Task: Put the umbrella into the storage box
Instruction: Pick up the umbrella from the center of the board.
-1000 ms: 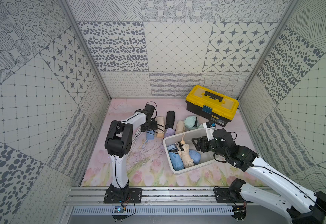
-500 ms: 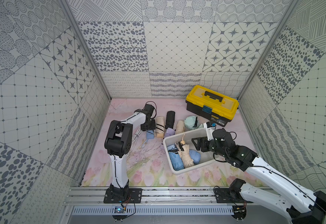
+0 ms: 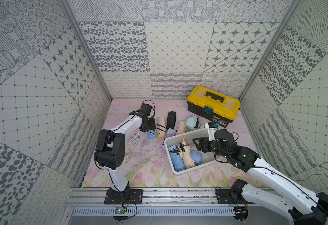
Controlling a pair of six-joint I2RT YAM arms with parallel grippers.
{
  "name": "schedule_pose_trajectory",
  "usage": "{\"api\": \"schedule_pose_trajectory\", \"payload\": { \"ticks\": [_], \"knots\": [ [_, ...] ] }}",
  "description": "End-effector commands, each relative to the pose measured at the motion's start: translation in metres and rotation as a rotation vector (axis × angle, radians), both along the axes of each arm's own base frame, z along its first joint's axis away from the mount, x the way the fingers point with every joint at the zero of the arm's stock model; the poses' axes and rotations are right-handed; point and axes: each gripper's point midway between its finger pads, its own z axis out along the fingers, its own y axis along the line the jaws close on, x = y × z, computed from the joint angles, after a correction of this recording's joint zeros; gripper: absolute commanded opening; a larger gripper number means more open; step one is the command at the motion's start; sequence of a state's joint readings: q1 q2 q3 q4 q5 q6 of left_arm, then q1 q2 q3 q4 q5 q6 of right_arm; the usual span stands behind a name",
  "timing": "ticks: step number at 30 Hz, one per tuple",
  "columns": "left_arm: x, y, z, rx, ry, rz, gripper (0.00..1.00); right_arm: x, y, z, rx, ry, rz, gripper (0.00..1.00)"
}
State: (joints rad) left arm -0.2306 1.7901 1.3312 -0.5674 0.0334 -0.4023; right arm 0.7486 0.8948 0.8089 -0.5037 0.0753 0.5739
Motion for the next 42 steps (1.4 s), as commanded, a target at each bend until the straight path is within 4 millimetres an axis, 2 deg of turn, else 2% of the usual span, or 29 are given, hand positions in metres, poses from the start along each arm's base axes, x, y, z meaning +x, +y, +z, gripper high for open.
{"api": "schedule_pose_trajectory", "payload": {
  "ticks": [1, 10, 16, 24, 32, 39, 42],
  "knots": [
    [0.005, -0.013, 0.042, -0.117, -0.122, -0.021, 0.39, 0.003, 0.003, 0.014, 0.049, -0.037, -0.001, 0.77],
    [-0.016, -0.026, 0.109, -0.198, -0.324, -0.153, 0.4, 0.005, 0.006, 0.022, 0.052, -0.057, 0.008, 0.77],
    [-0.036, -0.036, 0.145, -0.208, -0.438, -0.284, 0.4, 0.007, 0.01, 0.031, 0.06, -0.068, 0.024, 0.77],
    [-0.069, -0.066, 0.195, -0.188, -0.615, -0.513, 0.39, 0.007, 0.027, 0.064, 0.139, -0.135, 0.097, 0.79],
    [-0.102, -0.105, 0.212, -0.146, -0.743, -0.78, 0.39, 0.011, 0.064, 0.105, 0.227, -0.116, 0.218, 0.86],
    [-0.125, -0.134, 0.217, -0.073, -0.845, -0.996, 0.4, 0.009, 0.09, 0.128, 0.321, -0.034, 0.306, 0.91],
    [-0.128, -0.143, 0.215, -0.035, -0.867, -1.056, 0.4, 0.011, 0.094, 0.131, 0.312, -0.03, 0.32, 0.92]
  ]
}}
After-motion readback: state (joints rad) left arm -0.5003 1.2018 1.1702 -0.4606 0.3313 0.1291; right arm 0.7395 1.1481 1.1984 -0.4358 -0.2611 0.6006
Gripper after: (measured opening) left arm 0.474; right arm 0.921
